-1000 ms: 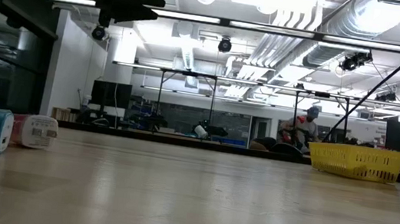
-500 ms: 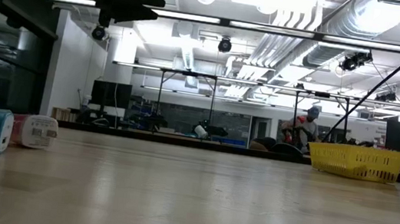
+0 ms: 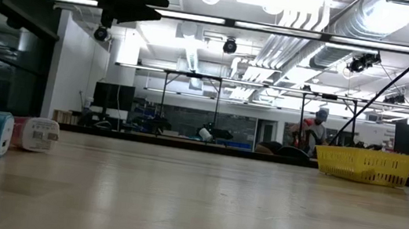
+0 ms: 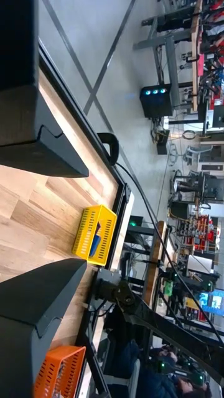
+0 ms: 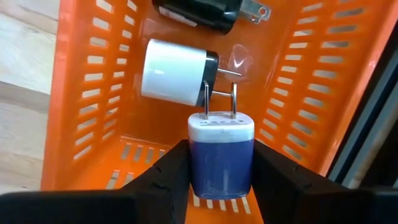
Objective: Pick & Place Office items
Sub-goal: Put the purple charger adapter into the orange bin, then put the pink charger adapter into the orange bin
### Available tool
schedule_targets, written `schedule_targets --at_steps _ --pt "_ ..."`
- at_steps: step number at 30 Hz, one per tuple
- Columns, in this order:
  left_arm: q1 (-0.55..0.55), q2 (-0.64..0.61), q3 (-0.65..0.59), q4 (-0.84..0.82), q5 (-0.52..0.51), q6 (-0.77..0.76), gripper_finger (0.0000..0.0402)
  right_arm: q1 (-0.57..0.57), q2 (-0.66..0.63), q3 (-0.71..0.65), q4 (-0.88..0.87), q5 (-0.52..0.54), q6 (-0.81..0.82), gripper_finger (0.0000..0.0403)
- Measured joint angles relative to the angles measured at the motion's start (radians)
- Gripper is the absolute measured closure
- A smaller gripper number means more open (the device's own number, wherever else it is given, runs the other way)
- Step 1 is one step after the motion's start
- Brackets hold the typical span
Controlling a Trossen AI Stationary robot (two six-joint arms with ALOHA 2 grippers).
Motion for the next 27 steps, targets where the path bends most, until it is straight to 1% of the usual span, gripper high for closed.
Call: schedule_targets --at_steps 17,27 --pt "0.000 0.000 0.000 0.000 0.000 0.000 0.0183 0.000 0.000 0.000 -0.001 0.014 -0.001 0.0232" --pt "0.000 0.000 0.000 0.000 0.000 0.000 0.0183 0.000 -0.001 0.000 -0.015 0.031 -0.001 0.0230"
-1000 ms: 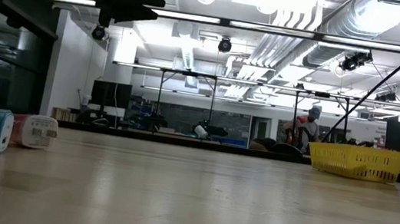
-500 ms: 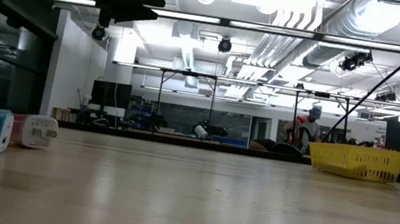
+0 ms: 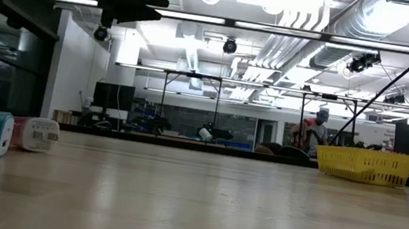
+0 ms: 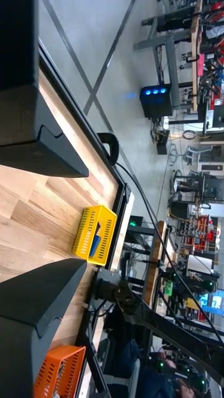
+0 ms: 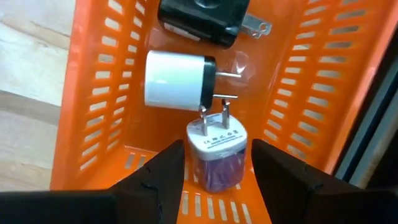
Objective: Pick & Place Office items
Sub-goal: Put the pink charger adapter into the orange bin
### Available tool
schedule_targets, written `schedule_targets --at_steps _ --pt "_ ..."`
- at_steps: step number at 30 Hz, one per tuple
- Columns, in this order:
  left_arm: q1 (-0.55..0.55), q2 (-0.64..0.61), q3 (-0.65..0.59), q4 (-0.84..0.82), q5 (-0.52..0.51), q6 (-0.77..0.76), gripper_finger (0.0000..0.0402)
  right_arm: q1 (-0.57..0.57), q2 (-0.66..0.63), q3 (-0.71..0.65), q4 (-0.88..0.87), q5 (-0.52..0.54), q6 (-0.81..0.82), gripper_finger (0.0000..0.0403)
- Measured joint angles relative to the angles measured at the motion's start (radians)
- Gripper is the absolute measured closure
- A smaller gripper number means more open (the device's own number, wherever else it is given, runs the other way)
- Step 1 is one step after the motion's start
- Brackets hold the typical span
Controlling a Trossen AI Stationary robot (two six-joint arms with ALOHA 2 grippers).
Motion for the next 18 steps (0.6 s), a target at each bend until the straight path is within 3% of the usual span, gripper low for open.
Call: schedule_targets --at_steps 18 --pt "0.000 0.000 0.000 0.000 0.000 0.000 0.0183 -0.042 -0.126 0.000 -0.108 0.079 -0.115 0.0229"
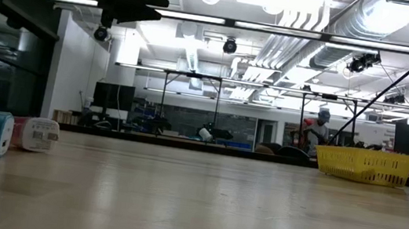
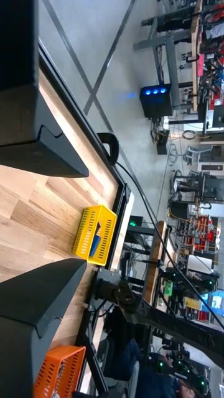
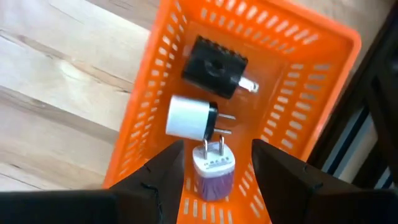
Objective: Pick & Place Office items
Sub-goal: Put the pink charger adapter into the orange bin
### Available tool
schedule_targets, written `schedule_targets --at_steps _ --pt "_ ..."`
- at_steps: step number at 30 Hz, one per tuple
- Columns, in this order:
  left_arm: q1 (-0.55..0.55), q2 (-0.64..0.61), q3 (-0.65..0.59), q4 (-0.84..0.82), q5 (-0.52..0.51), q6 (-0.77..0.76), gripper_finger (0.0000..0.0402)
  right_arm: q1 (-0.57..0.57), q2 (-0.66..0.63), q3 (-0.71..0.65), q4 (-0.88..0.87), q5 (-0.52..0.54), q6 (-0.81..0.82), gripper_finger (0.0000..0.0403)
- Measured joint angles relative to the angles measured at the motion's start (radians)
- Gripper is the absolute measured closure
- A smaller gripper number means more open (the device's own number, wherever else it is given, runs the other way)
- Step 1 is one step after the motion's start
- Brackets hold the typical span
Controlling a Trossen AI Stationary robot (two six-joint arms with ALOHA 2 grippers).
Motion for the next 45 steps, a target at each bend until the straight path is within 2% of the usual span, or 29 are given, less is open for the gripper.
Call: schedule_targets --at_steps 12,21,28,40,45 --pt "0.000 0.000 0.000 0.000 0.000 0.000 0.0183 -0.095 -0.060 0.000 -0.033 0.129 -0.253 0.0229" --pt "0.000 0.000 0.000 0.000 0.000 0.000 0.0183 -0.231 -0.148 0.000 -0.040 0.299 -0.623 0.0229" --pt "0.000 0.000 0.000 0.000 0.000 0.000 0.0183 -0.361 -0.206 0.000 -0.005 0.387 -0.903 0.0229" --pt "0.000 0.000 0.000 0.000 0.000 0.000 0.0183 -0.602 -0.308 0.000 0.227 0.388 -1.480 0.0229" --pt "0.000 0.000 0.000 0.000 0.000 0.000 0.0183 -0.701 -0.330 0.000 0.315 0.316 -1.676 0.0229"
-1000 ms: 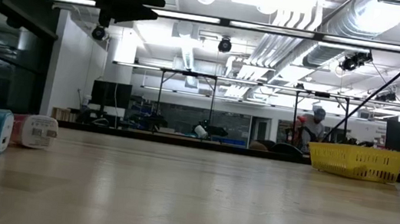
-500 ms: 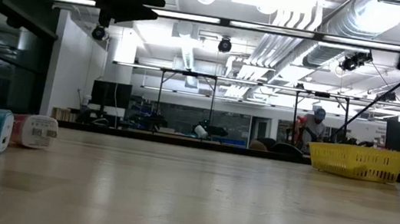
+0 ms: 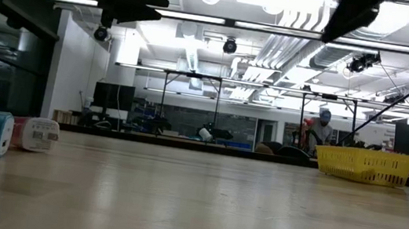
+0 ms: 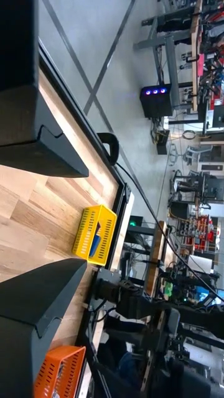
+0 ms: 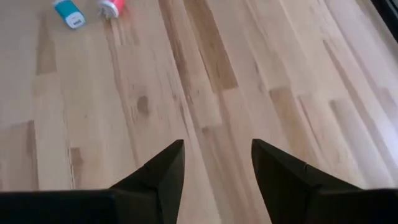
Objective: Pick & Place Office items
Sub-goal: Put the pink charger adapter into the orange bin
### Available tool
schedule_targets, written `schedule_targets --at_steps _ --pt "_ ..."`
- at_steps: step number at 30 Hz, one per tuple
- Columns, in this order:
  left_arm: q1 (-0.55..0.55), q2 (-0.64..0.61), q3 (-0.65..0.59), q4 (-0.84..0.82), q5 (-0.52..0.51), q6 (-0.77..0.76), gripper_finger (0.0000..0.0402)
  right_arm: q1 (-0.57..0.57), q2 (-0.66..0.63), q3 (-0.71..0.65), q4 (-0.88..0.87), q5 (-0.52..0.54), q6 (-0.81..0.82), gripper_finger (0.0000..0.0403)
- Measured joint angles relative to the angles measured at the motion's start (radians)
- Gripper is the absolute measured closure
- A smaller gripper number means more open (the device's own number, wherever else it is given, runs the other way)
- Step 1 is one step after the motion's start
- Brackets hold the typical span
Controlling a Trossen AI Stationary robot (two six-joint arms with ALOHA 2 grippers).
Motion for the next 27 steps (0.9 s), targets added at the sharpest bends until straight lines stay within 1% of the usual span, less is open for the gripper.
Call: schedule_targets --at_steps 5,9,12,15,19,21,23,27 --pt "0.000 0.000 0.000 0.000 0.000 0.000 0.0183 -0.117 -0.008 0.000 0.087 -0.115 -0.188 0.0229" --pt "0.000 0.000 0.000 0.000 0.000 0.000 0.0183 -0.242 -0.006 0.000 0.206 -0.294 -0.334 0.0229" --pt "0.000 0.000 0.000 0.000 0.000 0.000 0.0183 -0.337 0.000 0.000 0.268 -0.409 -0.421 0.0229" --pt "0.000 0.000 0.000 0.000 0.000 0.000 0.0183 -0.425 0.002 0.000 0.270 -0.473 -0.486 0.0229" --pt "0.000 0.000 0.000 0.000 0.000 0.000 0.0183 -0.517 0.001 0.000 0.268 -0.496 -0.560 0.0229" --pt "0.000 0.000 0.000 0.000 0.000 0.000 0.0183 -0.554 0.001 0.000 0.266 -0.533 -0.596 0.0229" --pt "0.000 0.000 0.000 0.000 0.000 0.000 0.0183 -0.589 0.001 0.000 0.267 -0.603 -0.630 0.0229" --pt "0.000 0.000 0.000 0.000 0.000 0.000 0.0183 -0.645 0.002 0.000 0.279 -0.778 -0.702 0.0229"
